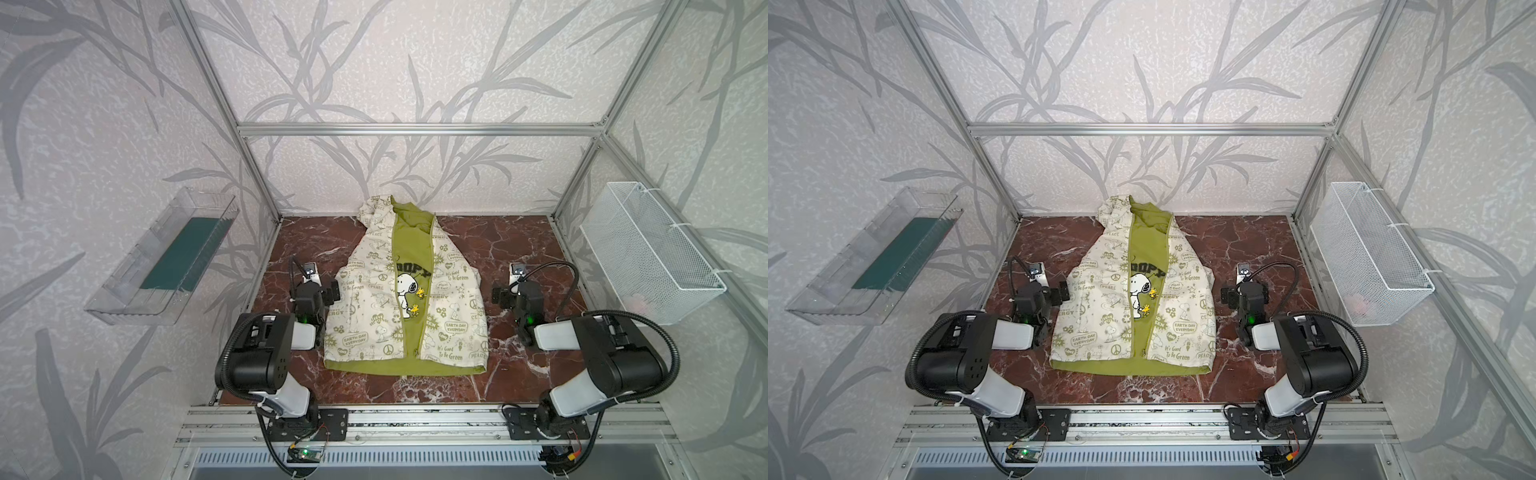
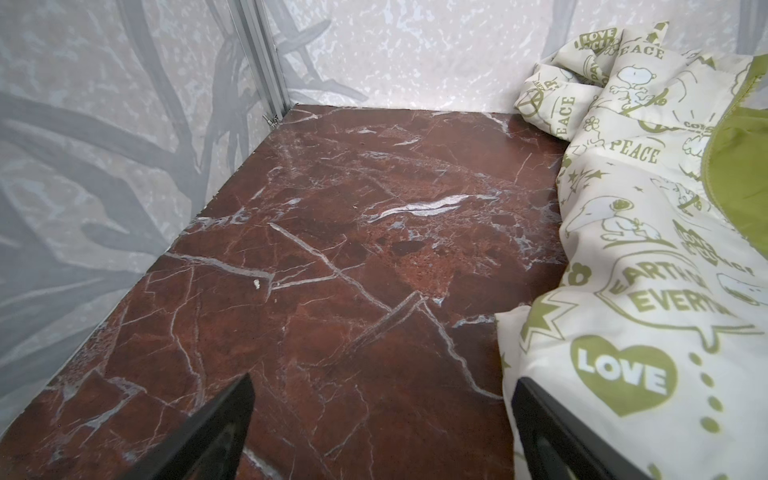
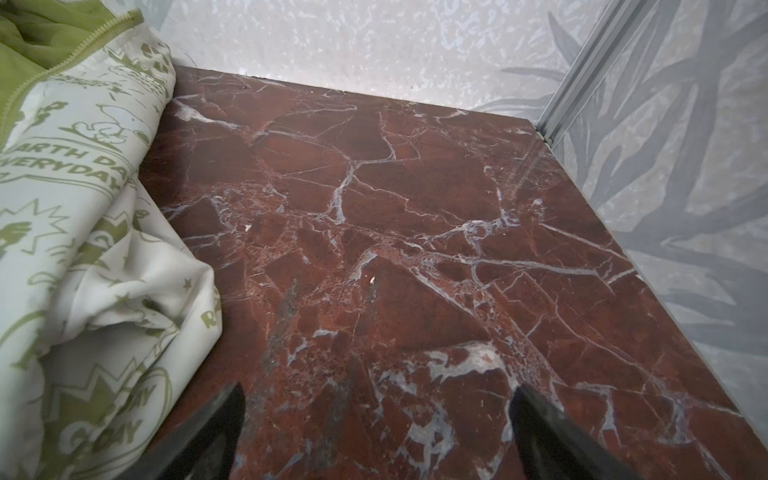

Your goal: Zip up the jacket

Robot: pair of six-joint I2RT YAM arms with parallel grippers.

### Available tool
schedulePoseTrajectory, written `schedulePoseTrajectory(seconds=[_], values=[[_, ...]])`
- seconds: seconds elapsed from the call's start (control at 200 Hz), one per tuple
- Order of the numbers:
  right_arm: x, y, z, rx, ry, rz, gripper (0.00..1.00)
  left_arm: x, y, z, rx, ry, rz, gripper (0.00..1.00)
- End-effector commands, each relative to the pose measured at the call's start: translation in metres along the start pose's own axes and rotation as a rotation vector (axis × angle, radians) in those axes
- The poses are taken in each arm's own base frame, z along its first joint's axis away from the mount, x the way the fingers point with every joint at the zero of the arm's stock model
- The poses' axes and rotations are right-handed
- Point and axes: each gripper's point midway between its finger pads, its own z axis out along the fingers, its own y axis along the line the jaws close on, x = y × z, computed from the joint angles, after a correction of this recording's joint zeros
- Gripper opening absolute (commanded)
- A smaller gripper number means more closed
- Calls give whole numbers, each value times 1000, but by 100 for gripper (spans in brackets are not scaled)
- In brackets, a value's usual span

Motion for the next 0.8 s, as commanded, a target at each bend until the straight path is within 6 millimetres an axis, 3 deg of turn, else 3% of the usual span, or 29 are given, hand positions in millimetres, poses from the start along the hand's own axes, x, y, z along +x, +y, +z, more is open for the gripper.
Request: schedulePoseTrajectory(seconds=[0.0, 0.795], values=[[-20, -1, 0, -4, -50, 24, 99, -13, -8, -1, 49, -6, 12, 99], [-20, -1, 0, -4, -49, 23, 99, -15, -2, 0, 4, -44, -5, 99]])
